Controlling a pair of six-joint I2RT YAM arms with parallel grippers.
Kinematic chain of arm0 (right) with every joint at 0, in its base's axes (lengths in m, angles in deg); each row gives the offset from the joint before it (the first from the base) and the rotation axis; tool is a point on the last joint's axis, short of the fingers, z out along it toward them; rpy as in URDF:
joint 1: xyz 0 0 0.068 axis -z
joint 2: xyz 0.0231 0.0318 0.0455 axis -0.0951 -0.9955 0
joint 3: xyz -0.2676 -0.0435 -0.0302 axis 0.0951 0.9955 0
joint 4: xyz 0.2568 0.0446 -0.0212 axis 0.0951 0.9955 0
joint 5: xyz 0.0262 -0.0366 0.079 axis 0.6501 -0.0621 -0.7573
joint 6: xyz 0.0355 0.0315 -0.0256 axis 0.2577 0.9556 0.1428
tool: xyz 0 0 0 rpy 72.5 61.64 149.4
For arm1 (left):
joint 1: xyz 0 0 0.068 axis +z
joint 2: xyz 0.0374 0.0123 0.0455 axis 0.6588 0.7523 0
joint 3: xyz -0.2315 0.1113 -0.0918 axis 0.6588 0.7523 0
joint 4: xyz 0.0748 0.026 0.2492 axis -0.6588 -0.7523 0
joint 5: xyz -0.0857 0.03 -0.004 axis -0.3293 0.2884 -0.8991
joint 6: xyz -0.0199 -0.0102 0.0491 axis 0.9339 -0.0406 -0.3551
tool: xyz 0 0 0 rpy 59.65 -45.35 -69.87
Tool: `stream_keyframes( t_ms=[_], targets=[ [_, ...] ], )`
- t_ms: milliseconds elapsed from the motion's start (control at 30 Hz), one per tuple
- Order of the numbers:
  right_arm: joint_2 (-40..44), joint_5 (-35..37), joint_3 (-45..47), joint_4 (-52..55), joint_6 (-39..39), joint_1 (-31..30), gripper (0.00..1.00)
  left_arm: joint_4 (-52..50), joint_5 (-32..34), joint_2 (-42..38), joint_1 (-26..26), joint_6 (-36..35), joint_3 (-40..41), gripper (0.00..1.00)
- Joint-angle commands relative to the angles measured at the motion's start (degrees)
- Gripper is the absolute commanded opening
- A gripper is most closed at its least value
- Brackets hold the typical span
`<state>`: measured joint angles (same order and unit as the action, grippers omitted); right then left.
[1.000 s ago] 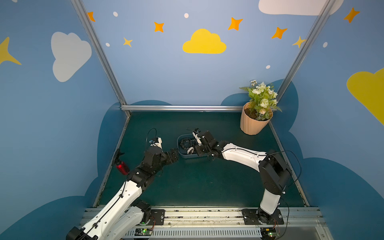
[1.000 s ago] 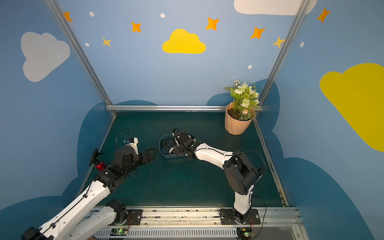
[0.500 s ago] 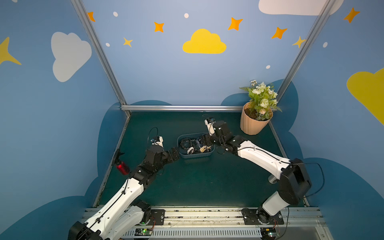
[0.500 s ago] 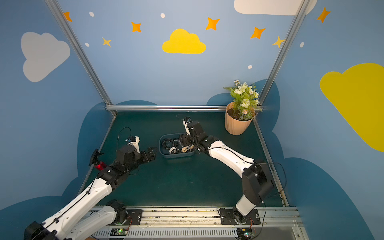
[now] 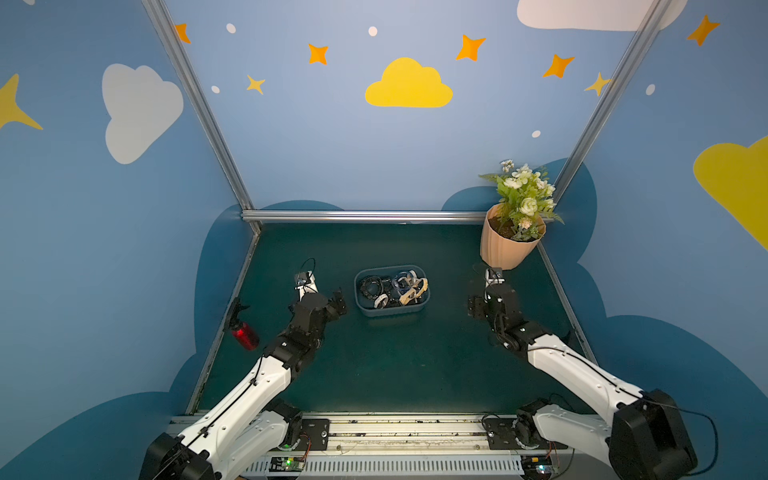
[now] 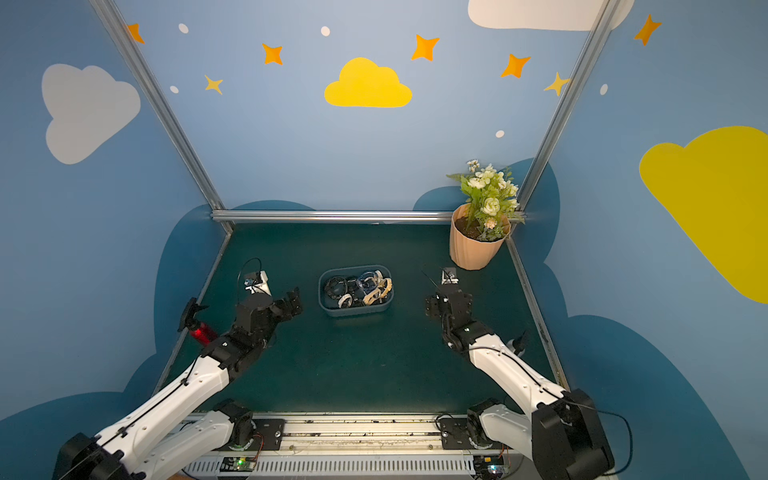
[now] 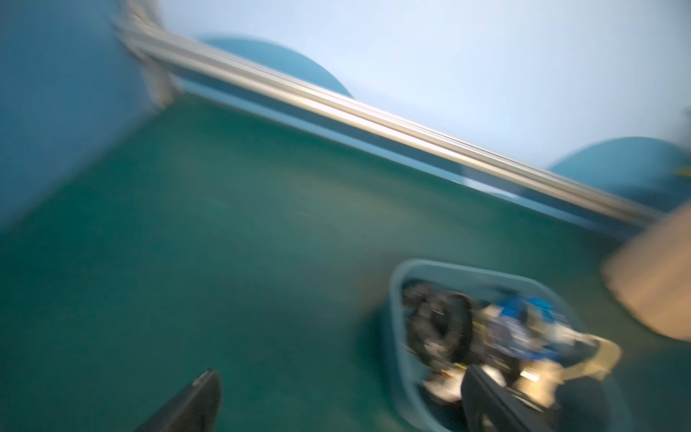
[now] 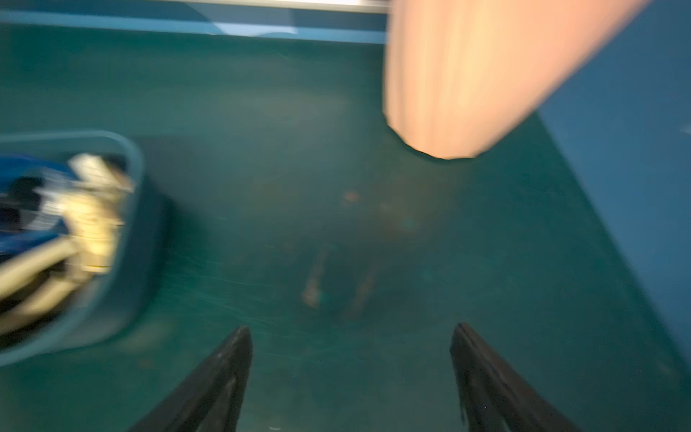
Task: Put the watch into the storage box
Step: Reset both arms
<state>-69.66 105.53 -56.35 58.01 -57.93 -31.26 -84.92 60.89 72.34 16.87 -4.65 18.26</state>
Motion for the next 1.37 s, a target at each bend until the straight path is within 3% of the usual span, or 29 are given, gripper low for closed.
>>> stream_keyframes(
  t_ms=[0, 133, 267, 433, 500, 567, 633, 1167, 1333],
  targets=[
    [2.68, 9.08, 5.64, -12.94, -6.21, 1.36, 0.85, 7.75, 16.00, -1.35, 1.18, -7.72, 4.46, 1.00],
    [-1.13, 8.92, 8.52, -21.15, -6.80, 6.25, 0.85, 21.39, 12.47, 2.75, 7.86, -10.01, 10.83, 1.00],
    [-10.73, 3.18, 12.18, -41.00, -10.02, 11.06, 0.85, 29.35, 0.04, 12.38, 17.23, -7.96, 11.88, 1.00],
    [-23.34, -8.51, 12.35, -55.79, -12.00, 16.07, 0.89, 35.05, -3.37, 25.85, 20.12, -13.78, 6.18, 1.00],
    [-23.14, -15.91, 10.31, -48.45, -9.41, 19.64, 0.90, 38.35, -7.33, 30.99, 22.19, -13.94, 4.95, 1.00],
    [-24.14, -17.72, 9.05, -47.02, -8.97, 20.66, 0.90, 46.22, -8.93, 36.34, 22.80, -15.42, 5.72, 0.99],
    [-23.84, -18.14, 8.78, -46.17, -8.95, 20.79, 0.91, 42.51, -9.02, 35.22, 22.89, -13.67, 5.62, 0.99],
    [-23.93, -18.24, 8.77, -46.04, -9.04, 20.74, 0.91, 43.64, -9.13, 35.53, 23.22, -13.50, 5.80, 0.99],
    [-23.75, -21.26, 8.52, -45.23, -8.42, 22.20, 0.91, 43.55, -9.15, 35.61, 23.30, -13.48, 5.75, 0.99]
  ],
)
